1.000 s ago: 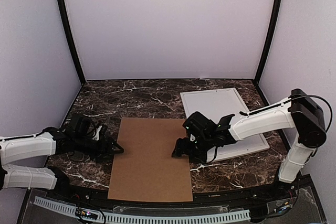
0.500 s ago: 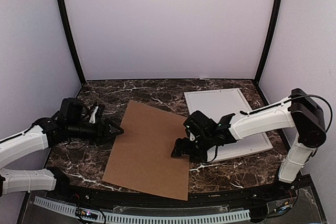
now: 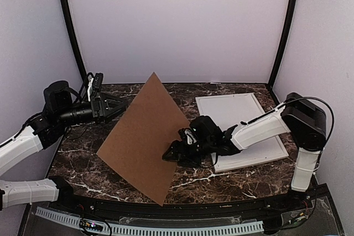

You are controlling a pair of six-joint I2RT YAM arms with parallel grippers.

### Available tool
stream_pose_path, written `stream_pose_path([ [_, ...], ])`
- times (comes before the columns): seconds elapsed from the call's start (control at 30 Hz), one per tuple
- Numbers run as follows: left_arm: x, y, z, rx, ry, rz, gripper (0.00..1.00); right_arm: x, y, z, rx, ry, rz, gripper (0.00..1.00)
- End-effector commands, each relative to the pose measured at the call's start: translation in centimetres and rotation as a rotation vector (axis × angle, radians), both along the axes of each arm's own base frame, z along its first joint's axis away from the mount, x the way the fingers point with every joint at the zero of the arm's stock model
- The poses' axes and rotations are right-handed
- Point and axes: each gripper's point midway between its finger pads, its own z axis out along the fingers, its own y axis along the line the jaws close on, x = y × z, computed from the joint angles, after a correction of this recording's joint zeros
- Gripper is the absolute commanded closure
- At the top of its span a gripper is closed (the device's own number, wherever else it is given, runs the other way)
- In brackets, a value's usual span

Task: Put the photo into the frame
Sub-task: Pick up the backboard from the center of the board.

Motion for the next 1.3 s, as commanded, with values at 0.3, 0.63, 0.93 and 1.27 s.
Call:
stream_pose_path([
  [0.3,-3.3,-4.3,-0.8,0.04,0.118,-0.237,0.3,0.4,3.2,-0.6,0.126,-0.07,0.11,0.09],
  [0.63,-1.4,-2.4,-2.5,0.32,0.132,-0.101,0.33,1.5,2.6,-0.3,0.07,-0.096,0.129,0.09],
  [0.93,-0.3,-1.5,-2.0,0.466,0.112,-0.079,0.39,1.7,2.4,-0.7,0.048,-0.092,0.129,0.11],
  [1.27,0.7,-1.7,-3.5,0.555,0.133,-0.094,0.72,1.9,1.5,-0.3,0.018,-0.106,0.119,0.11],
])
